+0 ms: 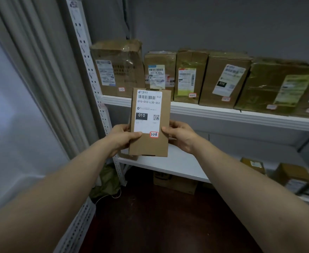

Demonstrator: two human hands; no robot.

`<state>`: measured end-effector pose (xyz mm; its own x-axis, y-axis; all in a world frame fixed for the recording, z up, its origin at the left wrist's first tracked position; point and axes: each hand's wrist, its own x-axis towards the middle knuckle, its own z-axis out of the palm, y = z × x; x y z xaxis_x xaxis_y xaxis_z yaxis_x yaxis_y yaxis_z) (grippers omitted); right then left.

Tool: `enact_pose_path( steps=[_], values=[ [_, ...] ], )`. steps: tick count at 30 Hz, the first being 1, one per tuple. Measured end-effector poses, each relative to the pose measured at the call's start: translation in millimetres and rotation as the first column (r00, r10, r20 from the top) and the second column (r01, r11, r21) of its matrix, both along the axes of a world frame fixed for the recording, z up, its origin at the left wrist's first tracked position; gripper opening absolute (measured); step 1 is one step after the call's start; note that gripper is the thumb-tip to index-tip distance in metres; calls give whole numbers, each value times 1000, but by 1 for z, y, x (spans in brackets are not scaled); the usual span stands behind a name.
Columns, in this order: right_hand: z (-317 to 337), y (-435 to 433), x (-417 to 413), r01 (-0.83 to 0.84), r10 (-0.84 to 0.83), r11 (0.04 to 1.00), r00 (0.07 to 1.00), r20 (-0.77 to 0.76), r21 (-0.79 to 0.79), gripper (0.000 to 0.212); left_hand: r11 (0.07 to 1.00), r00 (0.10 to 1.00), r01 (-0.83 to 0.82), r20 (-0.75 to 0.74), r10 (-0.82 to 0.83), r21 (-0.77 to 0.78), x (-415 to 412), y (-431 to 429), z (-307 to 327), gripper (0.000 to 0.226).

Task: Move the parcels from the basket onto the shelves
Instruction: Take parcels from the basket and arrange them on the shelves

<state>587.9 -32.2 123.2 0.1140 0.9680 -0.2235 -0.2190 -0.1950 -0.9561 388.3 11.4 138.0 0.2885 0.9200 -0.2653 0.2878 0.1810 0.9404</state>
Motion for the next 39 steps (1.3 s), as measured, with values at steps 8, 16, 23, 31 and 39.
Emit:
enact_pose_path(
  steps=[8,16,23,31,39],
  values=[
    [-21,-29,25,181,-177,983,980,94,-33,58,989,989,139,-45,-141,-41,34,-4,-20,40],
    [-48,-74,32,283,-274,949,958,79,-141,54,958,961,272,-25,-275,-90,58,-22,-45,33],
    [-70,-117,39,398,-389,890,917,87,-220,44,899,901,428,-36,-433,-99,80,-37,-63,29],
    [-75,-170,79,613,-599,773,790,129,-165,91,757,744,616,-156,-650,-217,111,-70,-90,36],
    [-87,-201,158,573,-561,801,820,117,-173,71,715,694,648,-185,-696,-261,178,-98,-93,34]
  ],
)
